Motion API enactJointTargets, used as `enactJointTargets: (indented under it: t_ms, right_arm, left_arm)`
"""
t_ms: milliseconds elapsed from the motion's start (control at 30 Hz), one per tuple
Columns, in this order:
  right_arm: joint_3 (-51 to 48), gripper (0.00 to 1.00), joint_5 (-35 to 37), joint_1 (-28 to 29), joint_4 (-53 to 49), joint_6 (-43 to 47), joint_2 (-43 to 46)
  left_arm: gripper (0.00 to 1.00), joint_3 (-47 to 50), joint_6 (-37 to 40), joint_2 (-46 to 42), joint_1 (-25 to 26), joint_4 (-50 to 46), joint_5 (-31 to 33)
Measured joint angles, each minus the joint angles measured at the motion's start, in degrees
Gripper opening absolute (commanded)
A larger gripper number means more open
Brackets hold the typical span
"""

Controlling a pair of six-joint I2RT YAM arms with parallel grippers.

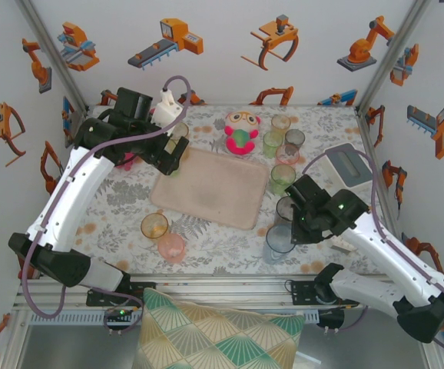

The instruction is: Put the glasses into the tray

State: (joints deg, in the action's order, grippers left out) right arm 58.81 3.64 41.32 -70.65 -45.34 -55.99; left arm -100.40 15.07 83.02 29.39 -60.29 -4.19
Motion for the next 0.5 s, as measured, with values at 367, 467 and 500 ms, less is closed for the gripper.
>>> enactJointTargets:
  t_ms: [367, 467, 500]
  right_arm:
    - [6.5, 0.02, -1.1, 4.0, 1.8, 0.6, -6.5]
    - [8.7, 0.02, -1.1, 4.9, 2.9, 1.0, -9.2]
    - [9.7, 0.02, -1.1, 5.0, 3.2, 1.2, -10.1]
  left_arm:
    - [0.97, 0.0, -0.5, -0.8, -0.2, 0.0, 0.2]
    - [0.97, 0.0, -1.1, -1.0, -0.8, 0.0, -0.6]
    - [0.97, 0.0, -1.3, -1.2, -1.1, 0.0, -1.1]
